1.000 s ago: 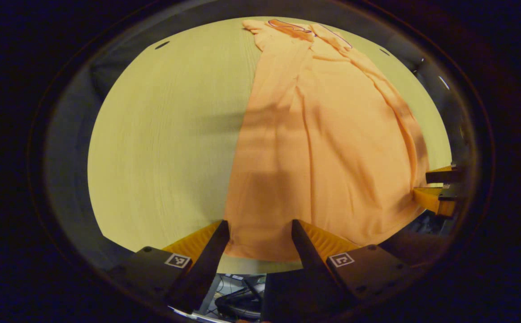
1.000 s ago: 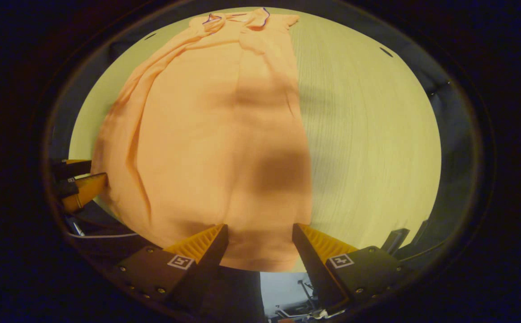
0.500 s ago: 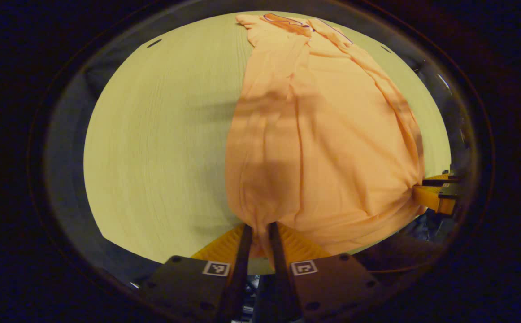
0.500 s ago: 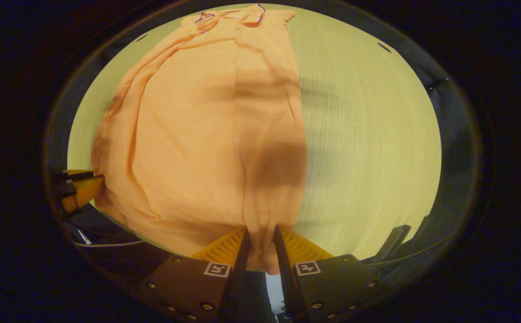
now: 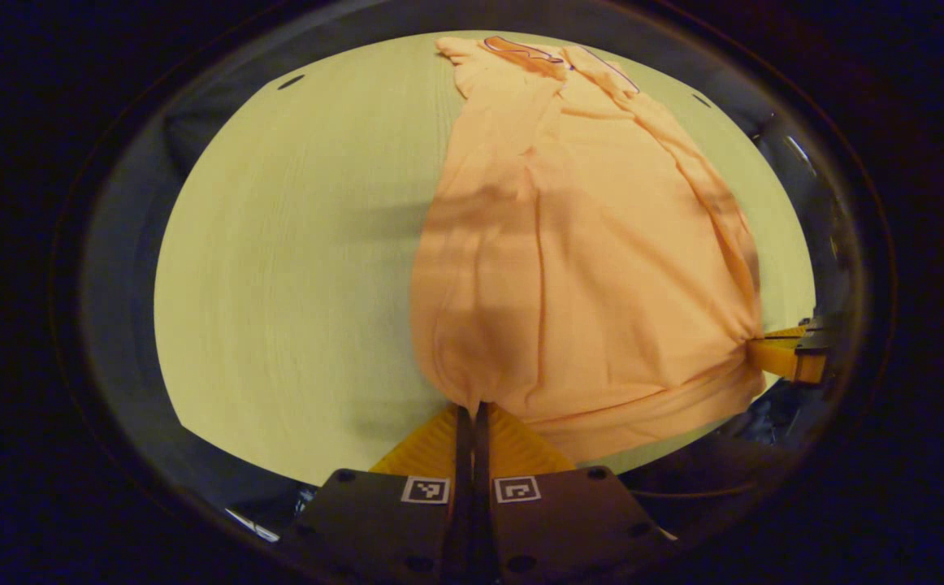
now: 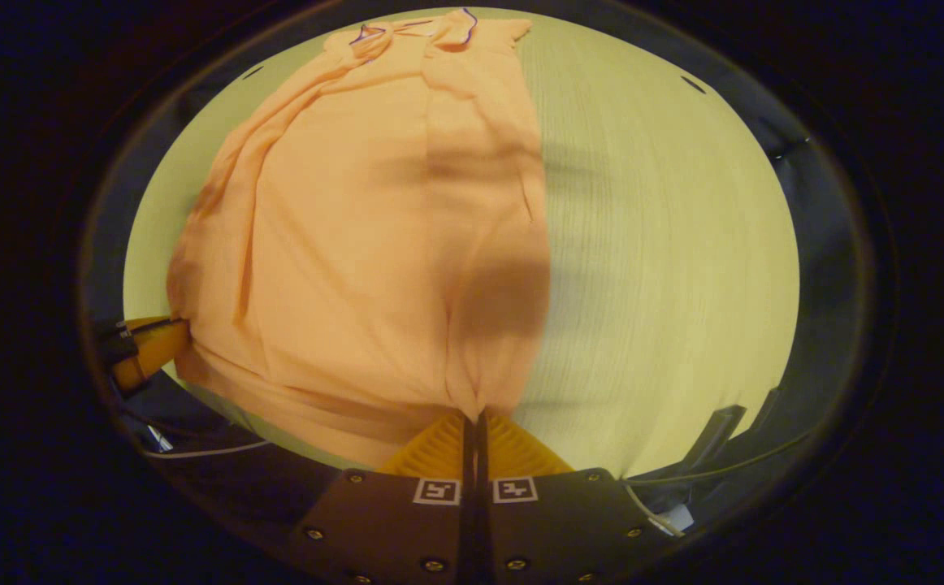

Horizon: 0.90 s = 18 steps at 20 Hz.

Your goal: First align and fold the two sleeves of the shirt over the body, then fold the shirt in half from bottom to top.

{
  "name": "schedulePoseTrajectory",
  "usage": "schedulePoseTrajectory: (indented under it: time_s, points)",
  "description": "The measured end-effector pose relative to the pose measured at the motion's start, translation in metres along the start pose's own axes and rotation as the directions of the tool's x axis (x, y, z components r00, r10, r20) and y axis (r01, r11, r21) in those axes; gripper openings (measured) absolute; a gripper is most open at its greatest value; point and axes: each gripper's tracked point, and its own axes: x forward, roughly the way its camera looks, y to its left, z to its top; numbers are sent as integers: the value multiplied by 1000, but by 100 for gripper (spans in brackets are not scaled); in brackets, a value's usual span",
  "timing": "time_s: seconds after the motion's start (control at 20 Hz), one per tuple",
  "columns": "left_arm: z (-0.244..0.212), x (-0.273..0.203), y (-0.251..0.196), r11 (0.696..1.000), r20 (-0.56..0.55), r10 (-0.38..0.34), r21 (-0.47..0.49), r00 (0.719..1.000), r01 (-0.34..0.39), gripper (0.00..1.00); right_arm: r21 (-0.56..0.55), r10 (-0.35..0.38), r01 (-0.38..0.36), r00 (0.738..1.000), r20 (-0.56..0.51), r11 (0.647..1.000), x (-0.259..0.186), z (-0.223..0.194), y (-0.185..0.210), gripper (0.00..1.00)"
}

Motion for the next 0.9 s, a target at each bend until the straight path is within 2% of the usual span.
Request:
schedulePoseTrajectory:
  time_s: [0.15,0.45,0.7,0.9]
  points:
    - [24,-18,3,1000,54,-6,-4,999,6,6,26,7,-8,999,44,1000,-14,17,-2,0]
    - [102,-53,12,999,177,-1,-34,984,7,6,45,15,-23,984,178,999,-49,84,-8,0]
    - [186,-86,15,997,277,6,-76,961,15,6,52,9,-25,956,292,998,-73,164,-16,0]
    - [272,-121,14,995,370,20,-100,929,19,6,66,-1,-27,924,382,997,-91,235,-25,0]
